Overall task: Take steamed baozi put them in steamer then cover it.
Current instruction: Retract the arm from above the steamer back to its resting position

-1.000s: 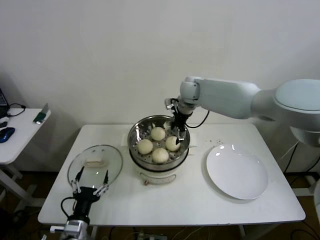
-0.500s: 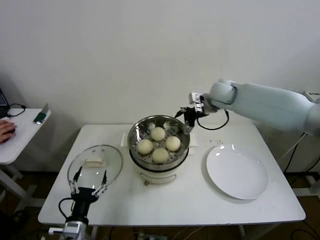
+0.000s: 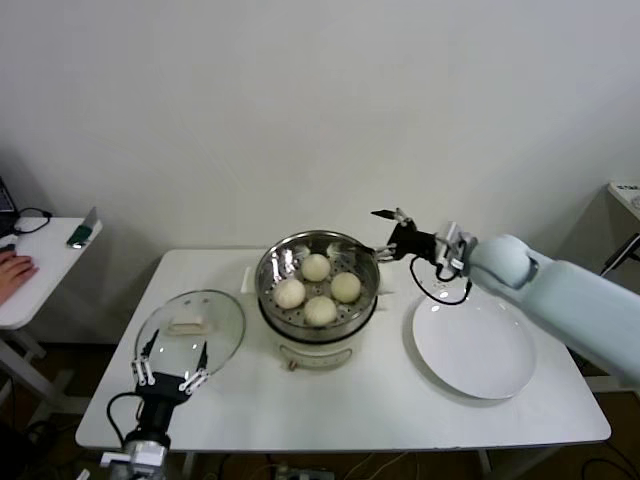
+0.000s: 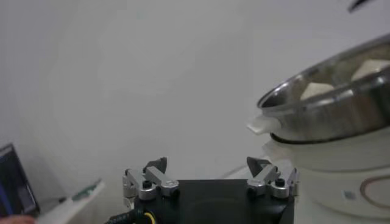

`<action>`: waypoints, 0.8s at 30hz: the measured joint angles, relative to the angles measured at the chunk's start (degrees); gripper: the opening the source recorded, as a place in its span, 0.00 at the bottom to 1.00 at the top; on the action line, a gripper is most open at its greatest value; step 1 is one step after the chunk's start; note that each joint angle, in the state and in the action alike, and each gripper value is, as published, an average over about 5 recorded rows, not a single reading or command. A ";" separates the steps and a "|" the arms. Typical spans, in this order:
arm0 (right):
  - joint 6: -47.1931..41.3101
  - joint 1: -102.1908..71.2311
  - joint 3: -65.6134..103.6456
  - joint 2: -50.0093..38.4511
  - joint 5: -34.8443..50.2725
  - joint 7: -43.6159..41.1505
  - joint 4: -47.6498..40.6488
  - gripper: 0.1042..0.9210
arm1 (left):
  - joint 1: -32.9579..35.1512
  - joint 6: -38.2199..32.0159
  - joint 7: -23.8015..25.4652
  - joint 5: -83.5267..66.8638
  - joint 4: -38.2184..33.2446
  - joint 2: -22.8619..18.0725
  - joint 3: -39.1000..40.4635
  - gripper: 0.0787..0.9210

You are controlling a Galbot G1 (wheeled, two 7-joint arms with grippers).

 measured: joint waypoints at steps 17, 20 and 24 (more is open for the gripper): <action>6.72 -51.17 52.20 10.13 -5.27 8.55 10.29 0.88 | -2.99 5.11 0.35 39.04 1.14 5.81 2.28 0.88; 7.42 -57.36 58.08 13.16 -6.01 8.40 11.12 0.88 | -3.77 6.74 0.98 47.58 2.17 6.69 3.29 0.88; 8.28 -64.51 64.26 16.90 -6.99 7.67 11.99 0.88 | -5.67 8.64 1.19 56.66 4.74 6.91 4.54 0.88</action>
